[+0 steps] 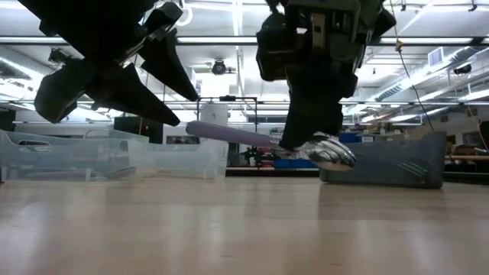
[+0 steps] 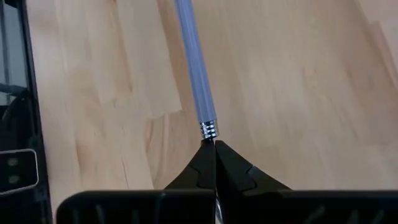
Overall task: Sort silverware by color (type)
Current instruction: Put the blue spoon into the bottom transparent bin
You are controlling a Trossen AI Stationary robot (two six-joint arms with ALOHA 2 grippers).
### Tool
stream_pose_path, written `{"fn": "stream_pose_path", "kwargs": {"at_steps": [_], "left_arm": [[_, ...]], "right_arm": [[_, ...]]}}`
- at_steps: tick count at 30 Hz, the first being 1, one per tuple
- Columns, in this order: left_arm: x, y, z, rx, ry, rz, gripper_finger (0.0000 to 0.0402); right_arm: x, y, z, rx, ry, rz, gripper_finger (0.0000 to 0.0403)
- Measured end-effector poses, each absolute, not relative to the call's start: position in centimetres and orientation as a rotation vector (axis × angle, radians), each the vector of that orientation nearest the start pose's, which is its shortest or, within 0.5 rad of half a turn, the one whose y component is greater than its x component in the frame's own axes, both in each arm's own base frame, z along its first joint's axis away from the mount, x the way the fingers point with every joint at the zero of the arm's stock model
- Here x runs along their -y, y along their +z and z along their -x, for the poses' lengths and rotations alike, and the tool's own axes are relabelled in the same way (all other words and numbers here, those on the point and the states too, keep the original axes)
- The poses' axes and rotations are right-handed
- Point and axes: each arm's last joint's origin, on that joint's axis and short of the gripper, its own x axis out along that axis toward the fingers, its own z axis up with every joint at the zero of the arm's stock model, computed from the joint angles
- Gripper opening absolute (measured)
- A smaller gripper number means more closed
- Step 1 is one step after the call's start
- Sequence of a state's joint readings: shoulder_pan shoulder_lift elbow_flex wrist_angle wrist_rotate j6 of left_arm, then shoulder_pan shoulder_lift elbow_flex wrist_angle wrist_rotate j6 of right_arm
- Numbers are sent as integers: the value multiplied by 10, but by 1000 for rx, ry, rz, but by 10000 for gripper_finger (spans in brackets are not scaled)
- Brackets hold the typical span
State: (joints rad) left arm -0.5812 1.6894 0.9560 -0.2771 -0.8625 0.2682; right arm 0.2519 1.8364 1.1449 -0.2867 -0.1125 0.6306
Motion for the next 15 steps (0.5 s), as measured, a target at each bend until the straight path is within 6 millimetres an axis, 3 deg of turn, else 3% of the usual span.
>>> {"fn": "stream_pose_path", "kwargs": {"at_steps": [7,15], "left_arm": [[156,173,-281,-797,150,-797,236],[149,170,-289,-809,122,-779,248]], "right_arm": [[-79,166,-360,-1071,14,-578,3],[-67,172,-370,-985,51,-666,4]]}}
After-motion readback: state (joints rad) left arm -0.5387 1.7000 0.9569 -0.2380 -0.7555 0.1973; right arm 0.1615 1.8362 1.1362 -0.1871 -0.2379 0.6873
